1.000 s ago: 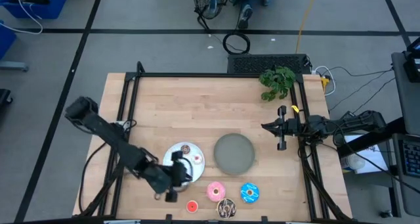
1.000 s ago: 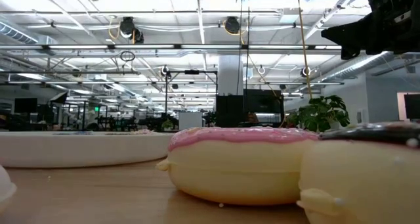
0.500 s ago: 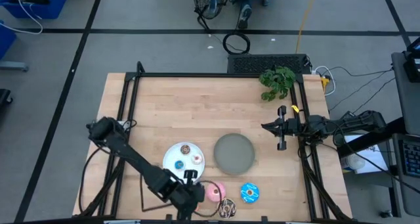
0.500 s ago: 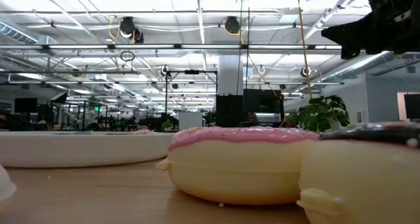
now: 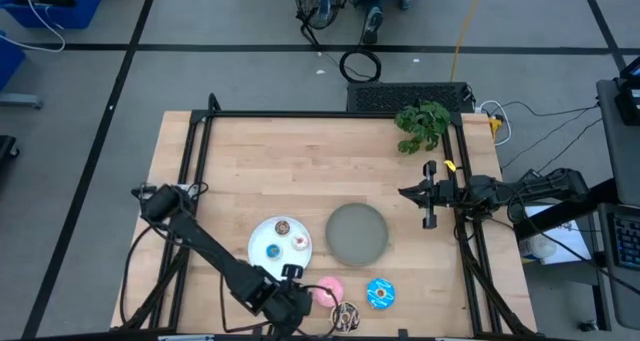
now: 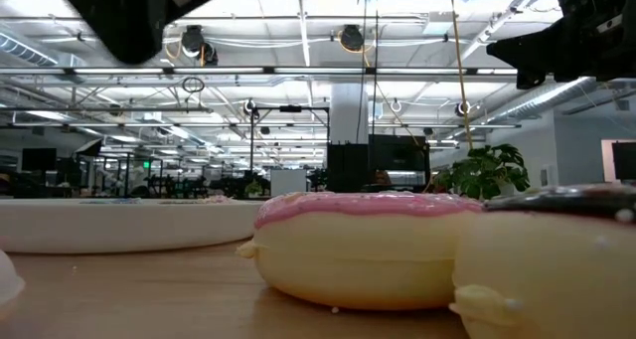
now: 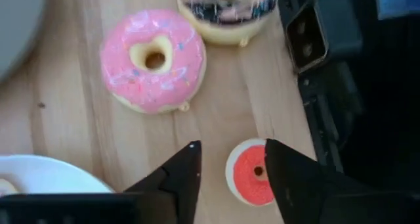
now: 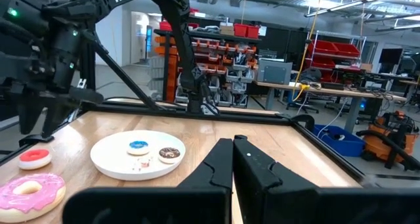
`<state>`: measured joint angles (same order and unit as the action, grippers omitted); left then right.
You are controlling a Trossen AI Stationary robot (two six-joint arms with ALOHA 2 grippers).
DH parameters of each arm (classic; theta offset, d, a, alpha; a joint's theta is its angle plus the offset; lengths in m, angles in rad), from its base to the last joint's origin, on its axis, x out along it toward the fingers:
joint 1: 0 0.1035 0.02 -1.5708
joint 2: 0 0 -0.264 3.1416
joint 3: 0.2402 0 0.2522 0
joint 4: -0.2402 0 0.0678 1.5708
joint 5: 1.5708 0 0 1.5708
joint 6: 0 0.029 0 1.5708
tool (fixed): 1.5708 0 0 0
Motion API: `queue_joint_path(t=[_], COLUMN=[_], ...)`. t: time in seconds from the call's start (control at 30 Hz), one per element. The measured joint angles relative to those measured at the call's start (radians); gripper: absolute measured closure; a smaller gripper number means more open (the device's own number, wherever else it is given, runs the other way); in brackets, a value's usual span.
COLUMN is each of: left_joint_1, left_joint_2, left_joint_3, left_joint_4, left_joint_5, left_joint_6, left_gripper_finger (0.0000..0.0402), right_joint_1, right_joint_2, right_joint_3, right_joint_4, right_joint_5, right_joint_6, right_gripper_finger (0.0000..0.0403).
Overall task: Pick & Place donuts
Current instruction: Put the small orange donut on the white plate
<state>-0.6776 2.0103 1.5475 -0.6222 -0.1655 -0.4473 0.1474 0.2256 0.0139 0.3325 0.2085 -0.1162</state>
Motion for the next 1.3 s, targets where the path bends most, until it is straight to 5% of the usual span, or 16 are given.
queue_joint_path(t=[1.3], left_joint_1=[-0.039], left_joint_2=[0.128], left_joint_3=[-0.026], left_joint_4=[0.026], left_joint_5=[0.064], left_joint_6=[-0.030], left_gripper_finger=[0.0227], right_joint_1=[0.000], right_joint_2=[0.013], right_joint_3=[0.000], right_joint_4=[0.015], right_joint_5=[0.002], right_joint_6=[0.000], right_gripper_finger=[0.0403])
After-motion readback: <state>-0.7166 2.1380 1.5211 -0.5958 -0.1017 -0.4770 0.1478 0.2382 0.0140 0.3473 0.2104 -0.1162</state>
